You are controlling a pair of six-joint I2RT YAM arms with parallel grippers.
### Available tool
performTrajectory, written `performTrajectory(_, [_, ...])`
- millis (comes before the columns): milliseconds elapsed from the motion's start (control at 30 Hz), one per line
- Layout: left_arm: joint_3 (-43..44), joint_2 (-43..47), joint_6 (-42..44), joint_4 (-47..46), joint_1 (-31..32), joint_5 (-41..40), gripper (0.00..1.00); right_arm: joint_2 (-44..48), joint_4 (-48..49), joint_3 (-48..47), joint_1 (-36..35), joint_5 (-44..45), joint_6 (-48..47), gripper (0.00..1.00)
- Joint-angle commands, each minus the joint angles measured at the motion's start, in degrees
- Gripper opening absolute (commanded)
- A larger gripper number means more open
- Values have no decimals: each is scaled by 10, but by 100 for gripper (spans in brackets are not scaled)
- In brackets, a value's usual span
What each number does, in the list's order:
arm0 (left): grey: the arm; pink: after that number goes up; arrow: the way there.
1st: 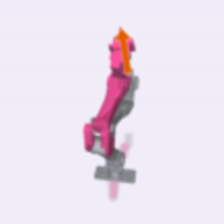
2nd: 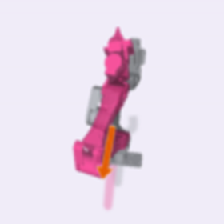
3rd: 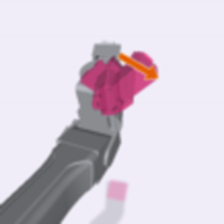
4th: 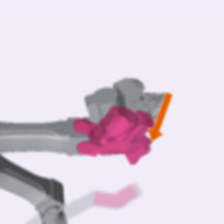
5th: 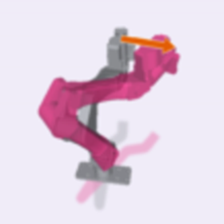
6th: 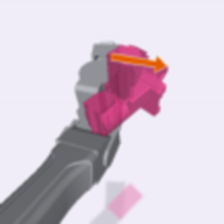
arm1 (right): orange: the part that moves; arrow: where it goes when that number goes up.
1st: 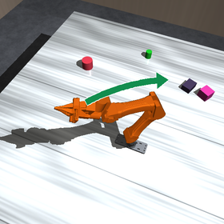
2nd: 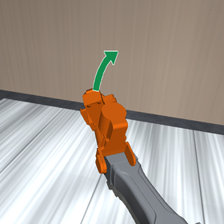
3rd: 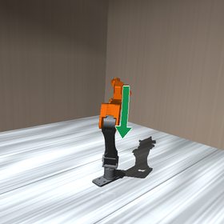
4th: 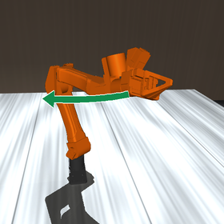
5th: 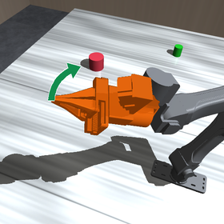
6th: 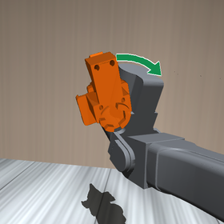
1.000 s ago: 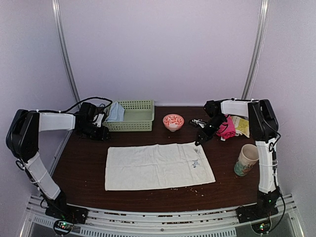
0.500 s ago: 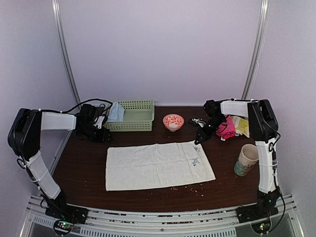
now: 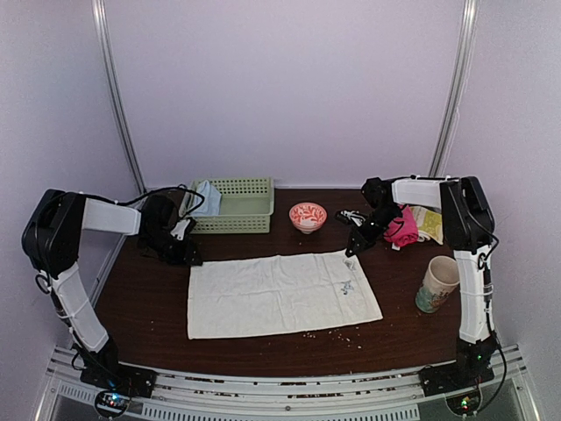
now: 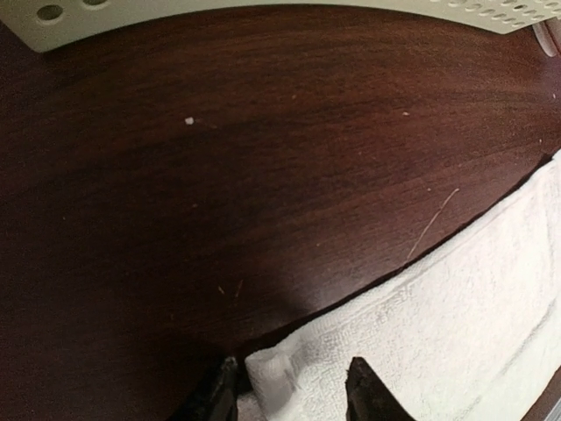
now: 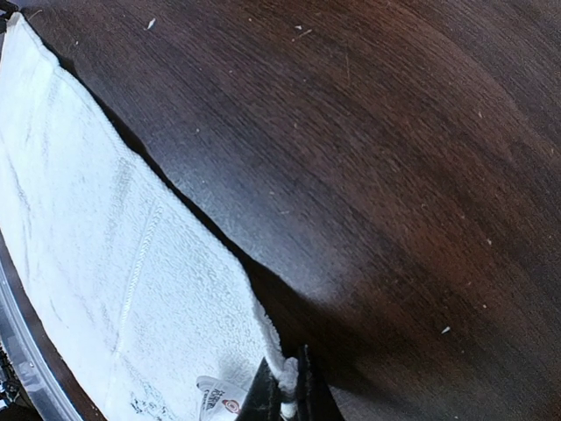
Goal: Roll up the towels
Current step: Pick up the towel from the center of the board.
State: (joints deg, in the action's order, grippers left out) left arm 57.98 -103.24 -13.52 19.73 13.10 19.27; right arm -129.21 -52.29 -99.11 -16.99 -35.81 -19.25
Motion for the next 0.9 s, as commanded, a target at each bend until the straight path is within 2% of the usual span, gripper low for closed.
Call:
performTrajectory(0, [-6, -15, 8, 12, -4, 19, 39, 22, -1, 7, 1, 18, -3, 4])
performTrajectory(300, [7, -18, 7, -1, -4, 32, 0, 27, -1, 5, 1, 20, -4, 4])
performTrajectory(667, [44, 68, 17, -13, -4, -2, 0, 57, 1, -32, 46, 1, -5, 1])
performTrajectory(867, [37, 99, 18, -28, -4, 6, 0, 80, 5, -18, 55, -31, -25, 1])
